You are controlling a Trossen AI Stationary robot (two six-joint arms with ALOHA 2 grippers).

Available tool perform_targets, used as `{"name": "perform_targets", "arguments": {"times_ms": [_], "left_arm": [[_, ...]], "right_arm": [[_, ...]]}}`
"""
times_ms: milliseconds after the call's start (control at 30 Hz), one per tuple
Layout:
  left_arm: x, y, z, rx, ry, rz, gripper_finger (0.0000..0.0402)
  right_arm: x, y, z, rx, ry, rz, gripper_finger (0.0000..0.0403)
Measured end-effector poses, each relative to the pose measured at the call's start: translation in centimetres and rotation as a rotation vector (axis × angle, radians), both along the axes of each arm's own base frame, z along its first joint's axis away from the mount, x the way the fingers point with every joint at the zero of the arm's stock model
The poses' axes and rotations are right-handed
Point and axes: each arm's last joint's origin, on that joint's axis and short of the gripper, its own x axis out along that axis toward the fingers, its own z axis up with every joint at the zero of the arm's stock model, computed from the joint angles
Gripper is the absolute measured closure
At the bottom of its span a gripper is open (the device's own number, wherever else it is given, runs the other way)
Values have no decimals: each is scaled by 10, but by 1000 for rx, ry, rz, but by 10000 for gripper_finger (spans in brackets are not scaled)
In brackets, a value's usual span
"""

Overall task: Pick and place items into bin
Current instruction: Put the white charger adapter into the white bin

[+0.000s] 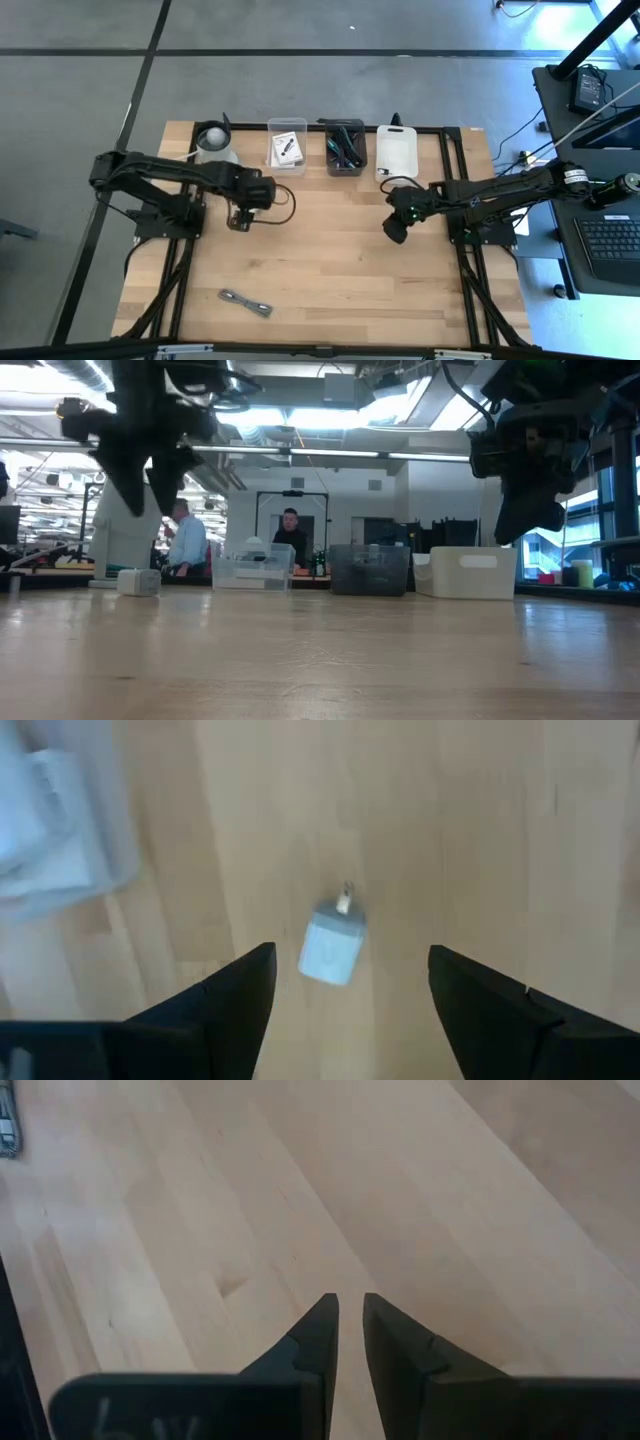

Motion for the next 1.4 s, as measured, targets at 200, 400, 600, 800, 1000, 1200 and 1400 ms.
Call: {"name": "perform_targets", "arguments": {"times_ms": [200, 400, 600, 800, 1000, 1200, 1400], "left_arm": [[12, 6, -23, 17, 146, -150, 148], [13, 22, -53, -10, 273, -154, 148], [14, 29, -73, -64, 232, -144, 148], [13, 30, -83, -63, 182, -141, 160], [6, 28, -93, -104, 212, -142, 229], [10, 28, -89, -128, 178, -37, 259], [46, 36, -47, -168, -172, 64, 259]], "right_arm": [[2, 0, 2, 17, -22, -22, 348], [3, 0, 3, 37, -40, -45, 348], [3, 0, 3, 55, -37, -68, 348], [4, 0, 3, 64, -37, -80, 348], [4, 0, 3, 63, -38, -77, 348], [4, 0, 3, 49, -42, -59, 347], [5, 0, 4, 46, -60, -76, 347]]}}
